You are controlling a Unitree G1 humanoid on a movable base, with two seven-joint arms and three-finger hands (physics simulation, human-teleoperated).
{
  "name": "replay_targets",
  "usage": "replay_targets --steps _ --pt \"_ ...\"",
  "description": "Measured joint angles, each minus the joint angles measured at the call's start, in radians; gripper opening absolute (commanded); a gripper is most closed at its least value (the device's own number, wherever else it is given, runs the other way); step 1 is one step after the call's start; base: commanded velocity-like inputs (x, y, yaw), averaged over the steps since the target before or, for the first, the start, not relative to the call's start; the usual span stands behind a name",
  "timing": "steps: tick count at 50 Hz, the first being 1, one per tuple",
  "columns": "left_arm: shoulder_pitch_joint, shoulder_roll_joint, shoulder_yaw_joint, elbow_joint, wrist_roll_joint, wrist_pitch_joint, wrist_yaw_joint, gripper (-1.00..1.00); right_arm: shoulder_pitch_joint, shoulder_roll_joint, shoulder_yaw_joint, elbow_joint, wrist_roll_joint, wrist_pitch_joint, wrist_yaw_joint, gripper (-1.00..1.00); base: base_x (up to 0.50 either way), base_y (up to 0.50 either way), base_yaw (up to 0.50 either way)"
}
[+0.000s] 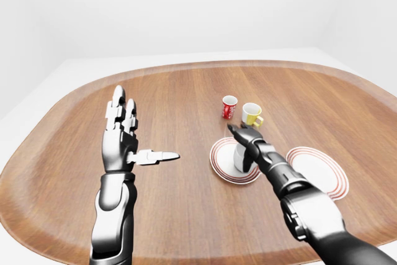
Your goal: Put the white mug on the left plate.
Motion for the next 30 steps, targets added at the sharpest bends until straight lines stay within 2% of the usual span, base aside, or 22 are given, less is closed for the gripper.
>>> replay_targets --steps 30 --pt "0.005 -0.002 -0.004 0.002 0.002 0.0 -0.004 1.0 0.021 -0.011 0.001 -0.021 0.007 0.0 0.029 1.0 0.0 0.0 0.0"
